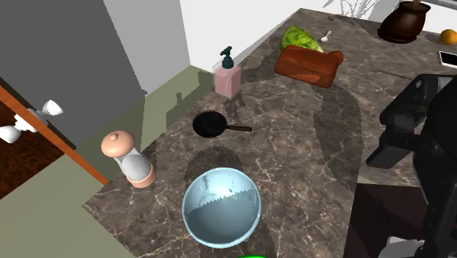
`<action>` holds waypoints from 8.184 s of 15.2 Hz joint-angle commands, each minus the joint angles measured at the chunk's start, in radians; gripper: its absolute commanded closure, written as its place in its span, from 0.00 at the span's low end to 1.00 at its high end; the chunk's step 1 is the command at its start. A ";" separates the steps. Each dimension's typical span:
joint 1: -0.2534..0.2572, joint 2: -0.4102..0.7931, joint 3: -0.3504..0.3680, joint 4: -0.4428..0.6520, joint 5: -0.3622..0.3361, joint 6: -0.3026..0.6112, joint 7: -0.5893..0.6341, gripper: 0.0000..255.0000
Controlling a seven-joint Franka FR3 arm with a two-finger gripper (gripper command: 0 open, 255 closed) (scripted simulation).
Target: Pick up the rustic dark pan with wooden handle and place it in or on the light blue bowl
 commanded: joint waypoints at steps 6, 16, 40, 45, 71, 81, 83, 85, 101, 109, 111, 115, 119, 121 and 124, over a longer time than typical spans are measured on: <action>-0.033 0.071 -0.091 -0.046 -0.058 0.127 -0.095 0.00; -0.084 0.318 -0.270 -0.037 -0.122 0.387 -0.285 0.00; -0.254 1.159 -0.420 0.434 0.225 0.716 -0.818 0.00; -0.264 1.200 -0.407 0.418 0.248 0.770 -0.832 0.00; -0.248 1.132 -0.428 0.431 0.212 0.694 -0.812 1.00; -0.232 1.054 -0.449 0.470 0.169 0.584 -0.788 1.00; -0.230 1.041 -0.452 0.480 0.162 0.561 -0.784 1.00; -0.228 1.028 -0.454 0.492 0.155 0.538 -0.780 1.00; -0.139 0.826 -0.436 0.389 0.059 0.459 -0.635 1.00; -0.047 0.636 -0.346 0.174 -0.007 0.493 -0.419 1.00; -0.028 0.598 -0.318 0.132 -0.014 0.497 -0.367 1.00; 0.012 0.533 -0.257 0.060 -0.015 0.502 -0.263 1.00; 0.051 0.487 -0.198 0.009 -0.003 0.504 -0.169 1.00; 0.051 0.499 -0.199 -0.007 -0.002 0.533 -0.171 1.00; 0.051 0.519 -0.202 -0.031 0.001 0.576 -0.173 1.00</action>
